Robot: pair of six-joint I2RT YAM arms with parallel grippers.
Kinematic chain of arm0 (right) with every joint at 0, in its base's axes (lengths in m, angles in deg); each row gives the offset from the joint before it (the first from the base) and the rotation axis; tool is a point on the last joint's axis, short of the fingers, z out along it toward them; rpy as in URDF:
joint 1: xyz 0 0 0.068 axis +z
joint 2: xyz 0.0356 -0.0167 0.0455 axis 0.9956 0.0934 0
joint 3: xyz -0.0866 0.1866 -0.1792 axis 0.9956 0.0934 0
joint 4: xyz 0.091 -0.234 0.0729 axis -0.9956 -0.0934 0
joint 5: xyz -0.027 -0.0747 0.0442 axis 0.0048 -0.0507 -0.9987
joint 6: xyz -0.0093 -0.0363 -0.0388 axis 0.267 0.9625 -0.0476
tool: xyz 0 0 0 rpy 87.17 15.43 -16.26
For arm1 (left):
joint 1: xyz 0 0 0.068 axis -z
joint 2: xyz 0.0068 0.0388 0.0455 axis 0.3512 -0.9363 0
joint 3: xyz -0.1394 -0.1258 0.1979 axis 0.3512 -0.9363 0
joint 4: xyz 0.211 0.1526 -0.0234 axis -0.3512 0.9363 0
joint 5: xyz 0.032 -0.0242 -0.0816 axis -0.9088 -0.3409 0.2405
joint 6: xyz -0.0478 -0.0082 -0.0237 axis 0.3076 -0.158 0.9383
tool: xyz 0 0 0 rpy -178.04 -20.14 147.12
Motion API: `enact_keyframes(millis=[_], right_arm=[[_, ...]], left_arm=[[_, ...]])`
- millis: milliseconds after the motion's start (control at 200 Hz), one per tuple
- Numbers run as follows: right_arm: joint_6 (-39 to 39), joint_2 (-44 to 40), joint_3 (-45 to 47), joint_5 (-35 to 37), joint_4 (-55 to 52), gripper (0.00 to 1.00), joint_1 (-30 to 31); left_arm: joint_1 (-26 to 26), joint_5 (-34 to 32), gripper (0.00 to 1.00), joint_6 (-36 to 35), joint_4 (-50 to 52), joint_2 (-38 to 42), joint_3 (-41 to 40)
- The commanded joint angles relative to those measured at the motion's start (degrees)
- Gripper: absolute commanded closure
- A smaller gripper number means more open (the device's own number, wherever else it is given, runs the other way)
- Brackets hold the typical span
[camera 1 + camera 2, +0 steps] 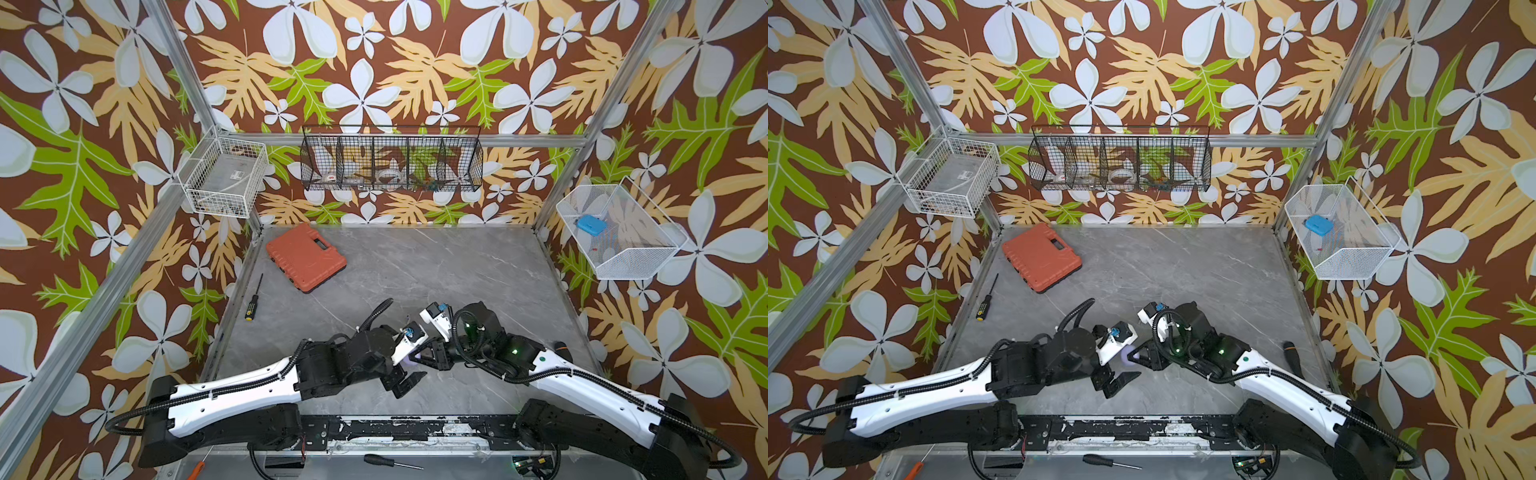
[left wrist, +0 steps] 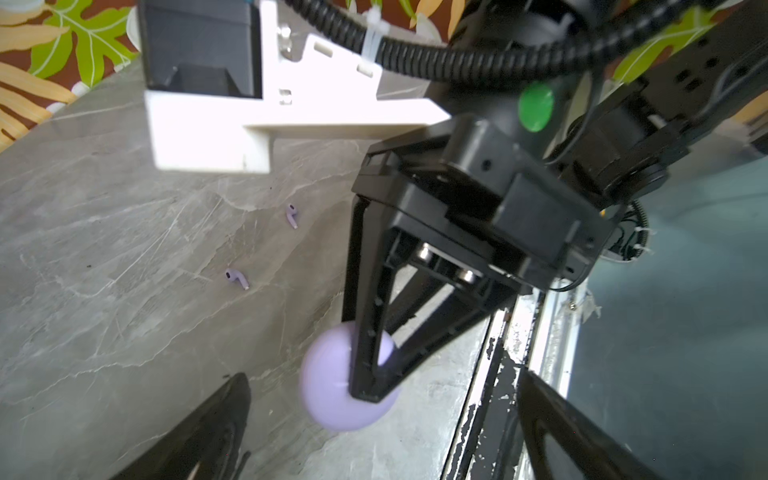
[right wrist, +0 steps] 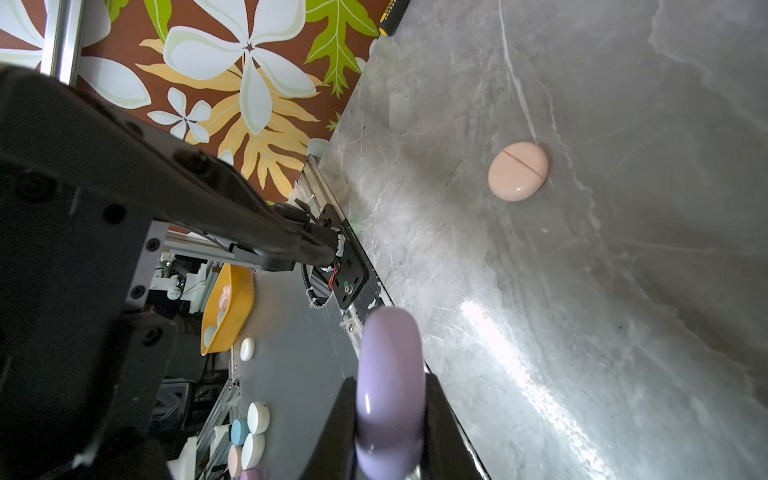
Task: Insert wireless bluetooth earbuds into charging case
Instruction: Pick up the charging case from the center of the table.
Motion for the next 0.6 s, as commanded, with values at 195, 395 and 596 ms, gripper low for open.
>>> enact_keyframes(millis=[195,395,596], right_arm=[[8.5,-4.8,-7.3,4.1,-11.0,1.00,0.0],[10.2,-7.6,-8.9,3.4,-12.8,1.00,0.0],[10.5,-8.9,-10.0,0.4,-12.3,1.00,0.0]], left_arm=[[-8.2,10.3,0.00,4.1,-1.6,9.8,-3.1],[-14.0,24.9,0.00,5.6,-5.1,12.2,-6.2],[-14.2,33.0,0.00,5.3,-6.7,11.8,-7.8]])
